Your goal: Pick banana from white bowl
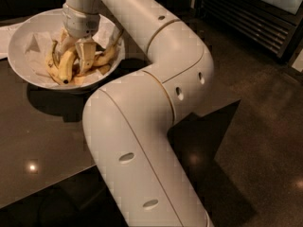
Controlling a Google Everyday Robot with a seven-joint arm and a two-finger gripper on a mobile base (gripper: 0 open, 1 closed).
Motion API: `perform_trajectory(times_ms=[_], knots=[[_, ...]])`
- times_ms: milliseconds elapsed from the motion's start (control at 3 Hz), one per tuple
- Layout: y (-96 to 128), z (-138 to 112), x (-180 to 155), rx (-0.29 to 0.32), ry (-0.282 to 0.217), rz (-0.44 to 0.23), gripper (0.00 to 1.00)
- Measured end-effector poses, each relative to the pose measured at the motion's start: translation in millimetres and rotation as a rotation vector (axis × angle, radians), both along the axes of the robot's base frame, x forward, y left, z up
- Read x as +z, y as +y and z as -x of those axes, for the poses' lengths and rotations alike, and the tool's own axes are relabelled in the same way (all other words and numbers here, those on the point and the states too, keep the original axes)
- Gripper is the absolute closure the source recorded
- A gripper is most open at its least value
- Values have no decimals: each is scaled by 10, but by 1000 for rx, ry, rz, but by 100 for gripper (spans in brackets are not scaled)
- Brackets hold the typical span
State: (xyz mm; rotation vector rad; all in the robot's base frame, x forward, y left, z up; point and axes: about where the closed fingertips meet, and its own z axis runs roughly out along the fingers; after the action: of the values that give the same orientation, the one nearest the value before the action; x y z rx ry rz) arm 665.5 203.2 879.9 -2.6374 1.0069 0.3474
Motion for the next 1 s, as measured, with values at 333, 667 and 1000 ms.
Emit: perform_trajectory(times_ms=[333, 667, 1000], knots=[[85, -77, -9, -12, -24, -25, 60], [111, -101, 10, -16, -30, -33, 83], [111, -102, 10, -16, -30, -33, 100]])
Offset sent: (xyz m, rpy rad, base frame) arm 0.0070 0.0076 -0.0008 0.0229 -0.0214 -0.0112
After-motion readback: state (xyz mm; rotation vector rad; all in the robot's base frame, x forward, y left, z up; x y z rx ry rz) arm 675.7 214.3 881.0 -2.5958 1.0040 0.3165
